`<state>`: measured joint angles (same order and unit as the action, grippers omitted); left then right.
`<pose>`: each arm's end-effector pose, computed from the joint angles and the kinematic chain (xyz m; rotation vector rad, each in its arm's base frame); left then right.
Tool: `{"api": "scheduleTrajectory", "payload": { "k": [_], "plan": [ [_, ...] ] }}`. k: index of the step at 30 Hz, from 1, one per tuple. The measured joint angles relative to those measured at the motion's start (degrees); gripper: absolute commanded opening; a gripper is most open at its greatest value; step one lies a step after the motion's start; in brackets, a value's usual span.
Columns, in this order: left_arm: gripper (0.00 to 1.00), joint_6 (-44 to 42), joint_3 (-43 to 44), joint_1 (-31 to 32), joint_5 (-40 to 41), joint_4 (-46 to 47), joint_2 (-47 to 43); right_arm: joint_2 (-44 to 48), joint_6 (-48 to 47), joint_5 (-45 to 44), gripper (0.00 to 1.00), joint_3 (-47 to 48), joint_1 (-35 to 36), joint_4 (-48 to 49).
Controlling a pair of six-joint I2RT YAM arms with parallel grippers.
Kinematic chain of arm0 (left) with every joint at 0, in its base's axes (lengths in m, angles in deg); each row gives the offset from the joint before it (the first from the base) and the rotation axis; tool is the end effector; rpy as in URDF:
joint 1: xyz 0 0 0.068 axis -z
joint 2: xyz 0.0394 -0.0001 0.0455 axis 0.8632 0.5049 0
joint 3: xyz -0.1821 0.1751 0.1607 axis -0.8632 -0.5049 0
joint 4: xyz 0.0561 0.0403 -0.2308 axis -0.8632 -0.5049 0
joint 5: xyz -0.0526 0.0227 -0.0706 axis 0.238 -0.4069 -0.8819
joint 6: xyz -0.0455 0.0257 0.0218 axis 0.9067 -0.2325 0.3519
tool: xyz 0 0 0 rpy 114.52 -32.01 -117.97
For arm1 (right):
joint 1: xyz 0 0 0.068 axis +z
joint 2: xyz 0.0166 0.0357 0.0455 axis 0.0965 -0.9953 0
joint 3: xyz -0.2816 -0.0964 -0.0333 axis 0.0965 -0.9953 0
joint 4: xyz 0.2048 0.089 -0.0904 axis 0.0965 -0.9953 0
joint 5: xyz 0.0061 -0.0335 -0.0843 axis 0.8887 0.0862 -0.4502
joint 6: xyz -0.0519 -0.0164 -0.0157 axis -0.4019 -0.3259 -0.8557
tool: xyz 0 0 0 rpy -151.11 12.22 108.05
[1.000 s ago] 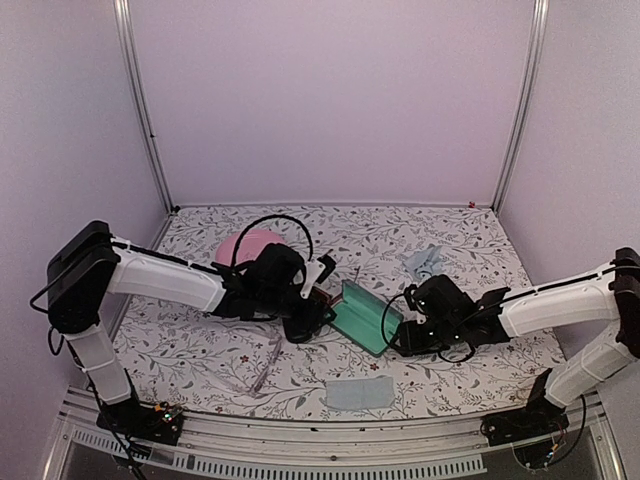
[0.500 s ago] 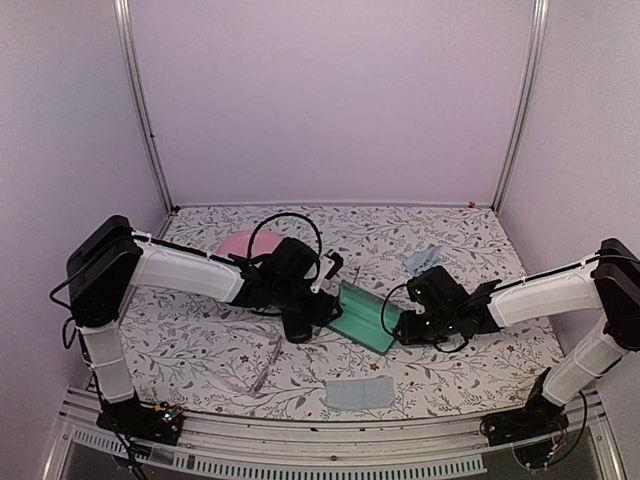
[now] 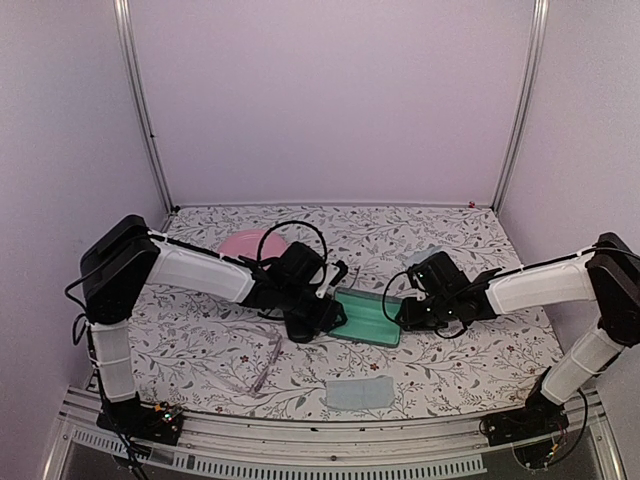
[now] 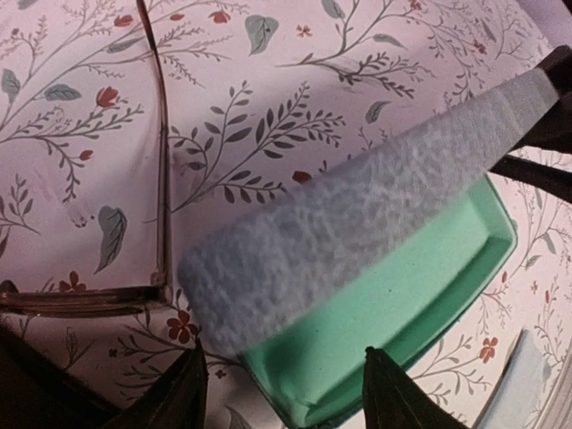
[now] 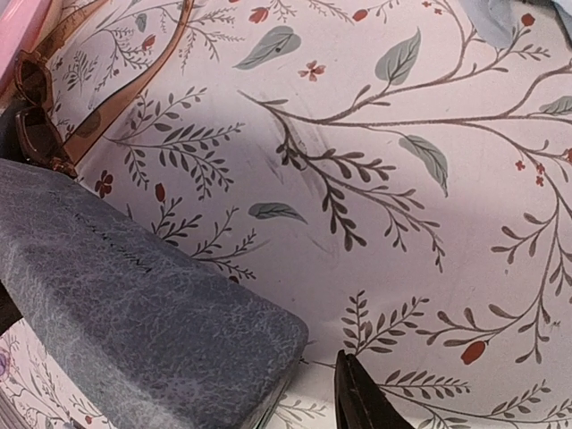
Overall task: Organize the sunglasses
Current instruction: Move the opened sunglasses case to the center of the board.
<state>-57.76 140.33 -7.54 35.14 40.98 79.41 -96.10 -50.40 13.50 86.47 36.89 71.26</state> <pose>0.2448 -0.3222 0.1774 0.8149 2.4211 -0.6503 0.2058 0.1853 0.1872 -0.1638 2.5903 0.4504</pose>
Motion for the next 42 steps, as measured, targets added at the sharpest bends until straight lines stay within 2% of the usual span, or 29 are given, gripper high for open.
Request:
{"api": "scheduleTrajectory", "payload": {
  "k": [11, 20, 31, 42],
  "plan": [
    [0.60, 0.81, -0.17, 0.04, -1.70, 1.99, 0.63, 2.21, -1.46, 2.71, 0.42, -1.88, -0.07, 1.77],
    [0.61, 0.96, -2.21, 0.76, 0.09, 4.37, -0.35, 6.05, -1.44, 3.67, 0.45, -3.98, -0.09, 2.75],
    [0.62, 1.40, -8.13, 1.36, 4.26, 1.77, -5.81, 7.93, -1.42, 3.98, 0.46, -5.40, -0.09, 2.93],
    [0.62, 1.62, -8.52, 1.44, 2.56, 1.73, -6.08, 8.63, -0.83, 5.20, 0.47, -7.28, -0.07, 3.61]
  ]
}}
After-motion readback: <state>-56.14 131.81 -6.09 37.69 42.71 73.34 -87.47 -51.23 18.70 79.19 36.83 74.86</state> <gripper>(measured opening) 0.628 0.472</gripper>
